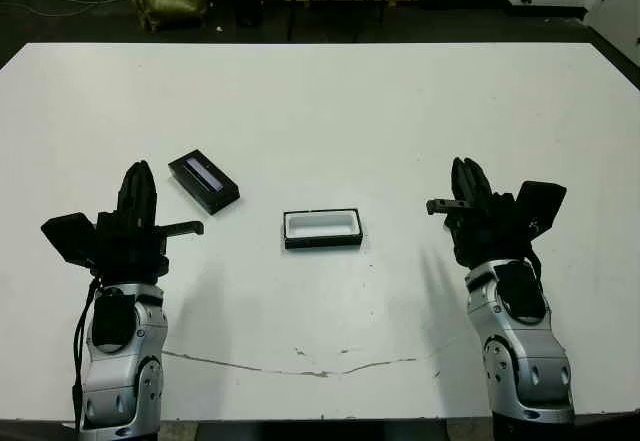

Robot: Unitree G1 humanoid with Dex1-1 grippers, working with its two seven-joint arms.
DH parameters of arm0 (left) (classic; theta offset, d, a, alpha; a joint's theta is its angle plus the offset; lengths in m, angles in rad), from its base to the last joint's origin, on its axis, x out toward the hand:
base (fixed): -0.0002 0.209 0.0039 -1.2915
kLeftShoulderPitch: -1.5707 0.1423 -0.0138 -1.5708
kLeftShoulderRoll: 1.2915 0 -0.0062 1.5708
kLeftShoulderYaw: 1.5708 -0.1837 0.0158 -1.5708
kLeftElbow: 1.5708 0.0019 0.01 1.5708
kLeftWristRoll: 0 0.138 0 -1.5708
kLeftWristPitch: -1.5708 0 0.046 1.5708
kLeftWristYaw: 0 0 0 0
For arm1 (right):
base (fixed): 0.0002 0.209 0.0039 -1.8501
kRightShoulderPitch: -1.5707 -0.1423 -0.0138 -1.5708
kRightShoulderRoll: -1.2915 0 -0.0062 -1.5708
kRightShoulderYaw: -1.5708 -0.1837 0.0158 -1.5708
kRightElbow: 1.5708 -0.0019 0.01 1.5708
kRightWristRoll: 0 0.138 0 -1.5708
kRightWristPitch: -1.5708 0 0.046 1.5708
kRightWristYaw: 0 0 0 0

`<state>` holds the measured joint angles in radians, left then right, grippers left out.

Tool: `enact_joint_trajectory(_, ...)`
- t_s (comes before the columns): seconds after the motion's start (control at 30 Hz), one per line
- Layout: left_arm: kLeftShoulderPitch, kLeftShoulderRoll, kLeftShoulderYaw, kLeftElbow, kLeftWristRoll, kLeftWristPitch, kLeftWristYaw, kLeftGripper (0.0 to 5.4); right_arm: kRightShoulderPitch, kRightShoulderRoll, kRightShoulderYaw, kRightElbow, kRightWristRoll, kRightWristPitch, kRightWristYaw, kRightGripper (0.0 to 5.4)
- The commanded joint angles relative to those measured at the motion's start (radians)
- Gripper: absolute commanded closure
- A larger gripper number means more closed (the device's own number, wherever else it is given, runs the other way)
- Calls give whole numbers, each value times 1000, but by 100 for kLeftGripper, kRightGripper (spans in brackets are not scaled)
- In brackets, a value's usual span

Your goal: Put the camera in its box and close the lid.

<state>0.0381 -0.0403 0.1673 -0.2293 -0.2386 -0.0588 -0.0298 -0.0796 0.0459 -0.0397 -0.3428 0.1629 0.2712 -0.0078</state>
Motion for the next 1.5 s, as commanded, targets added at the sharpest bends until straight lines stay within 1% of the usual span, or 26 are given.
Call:
enact_joint_trajectory(0.03,12,1,1,10,-9,10,-1,538,10,-4,-3,7,5,23,-1,540)
enact_joint_trajectory(0.37,12,2,0,15,-8,8,-4,538,17,-6,1,0,2,27,0,540)
enact_joint_trajectory(0.5,13,2,0,15,-3,6,0,538,9,-17,-9,10,4,7,11,540)
enact_joint_trajectory(0.6,13,0,-2,13,-1,12,4,538,3,-23,-27,1,13,22,12,540)
enact_joint_trajectory(0.7,11,2,0,18,-5,3,-2,538,-3,-48,-53,-15,25,41,21,540)
enact_joint_trajectory(0.83,11,2,-1,14,-5,7,-1,538,-14,-119,-100,-23,48,47,69,540)
enact_joint_trajectory(0.97,10,6,-3,16,4,1,-3,538,-29,-197,-158,-16,84,73,119,540)
enact_joint_trajectory(1.17,13,5,-4,14,3,2,-4,538,-97,-338,-274,38,196,209,194,540)
enact_joint_trajectory(1.2,14,5,-3,13,2,5,-3,538,-109,-363,-285,55,204,222,209,540)
enact_joint_trajectory(1.27,14,3,-3,8,-5,14,-3,538,-128,-429,-286,94,191,232,247,540)
enact_joint_trajectory(1.33,15,2,-4,6,-2,14,0,538,-145,-487,-274,123,170,259,270,540)
enact_joint_trajectory(1.43,13,4,-5,12,0,8,-5,538,-167,-552,-254,148,158,311,305,540)
enact_joint_trajectory(1.5,14,4,-5,13,-1,8,-6,538,-184,-589,-240,187,161,331,348,540)
